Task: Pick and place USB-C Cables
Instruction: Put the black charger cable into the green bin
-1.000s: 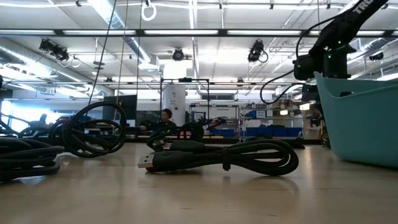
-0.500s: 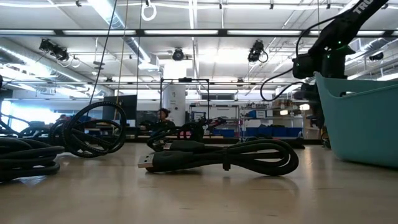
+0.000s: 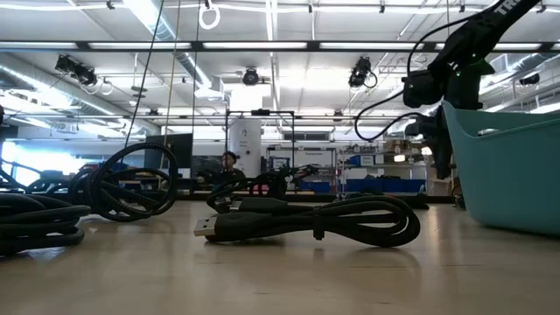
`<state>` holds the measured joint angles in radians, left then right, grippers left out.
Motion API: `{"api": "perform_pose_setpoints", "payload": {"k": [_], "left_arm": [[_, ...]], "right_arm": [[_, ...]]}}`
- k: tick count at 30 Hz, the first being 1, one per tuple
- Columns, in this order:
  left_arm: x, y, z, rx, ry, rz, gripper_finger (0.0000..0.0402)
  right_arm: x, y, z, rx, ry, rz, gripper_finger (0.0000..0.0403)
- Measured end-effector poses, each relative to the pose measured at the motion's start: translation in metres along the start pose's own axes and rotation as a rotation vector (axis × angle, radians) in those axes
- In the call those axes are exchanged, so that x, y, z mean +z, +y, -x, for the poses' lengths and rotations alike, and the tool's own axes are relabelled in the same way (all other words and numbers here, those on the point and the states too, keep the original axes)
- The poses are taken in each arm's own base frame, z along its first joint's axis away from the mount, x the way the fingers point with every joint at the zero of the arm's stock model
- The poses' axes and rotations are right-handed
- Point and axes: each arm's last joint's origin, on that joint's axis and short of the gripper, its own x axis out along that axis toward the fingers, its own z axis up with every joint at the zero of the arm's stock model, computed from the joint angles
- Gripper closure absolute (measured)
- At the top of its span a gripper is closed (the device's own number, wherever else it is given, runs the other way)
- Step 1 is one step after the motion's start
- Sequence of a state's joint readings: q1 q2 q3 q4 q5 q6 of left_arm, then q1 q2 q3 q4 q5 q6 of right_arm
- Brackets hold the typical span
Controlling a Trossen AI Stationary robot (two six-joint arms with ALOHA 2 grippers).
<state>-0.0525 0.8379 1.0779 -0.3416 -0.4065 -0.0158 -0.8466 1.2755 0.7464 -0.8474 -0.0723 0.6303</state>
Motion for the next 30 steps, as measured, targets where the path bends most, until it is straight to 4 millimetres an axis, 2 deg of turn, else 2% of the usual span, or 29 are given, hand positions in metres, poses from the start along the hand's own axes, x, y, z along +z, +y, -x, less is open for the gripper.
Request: {"api": "perform_pose_setpoints", "payload": {"k": [10,18,25,30], "left_arm": [[0.0,0.0,0.0,0.0,0.0,0.001,0.0361],[0.0,0.0,0.0,0.0,0.0,0.0,0.0361],[0.0,0.0,0.0,0.0,0.0,0.0,0.0361],[0.0,0.0,0.0,0.0,0.0,0.0,0.0361]], "right_arm": [[-0.009,0.011,-0.001,0.009,0.017,-0.012,0.0211],[-0.014,0.009,-0.002,-0.04,0.039,-0.035,0.0174],[-0.031,-0.007,-0.025,-0.083,0.113,-0.11,0.0163],[-0.04,-0.014,-0.044,-0.037,0.124,-0.144,0.0165]]}}
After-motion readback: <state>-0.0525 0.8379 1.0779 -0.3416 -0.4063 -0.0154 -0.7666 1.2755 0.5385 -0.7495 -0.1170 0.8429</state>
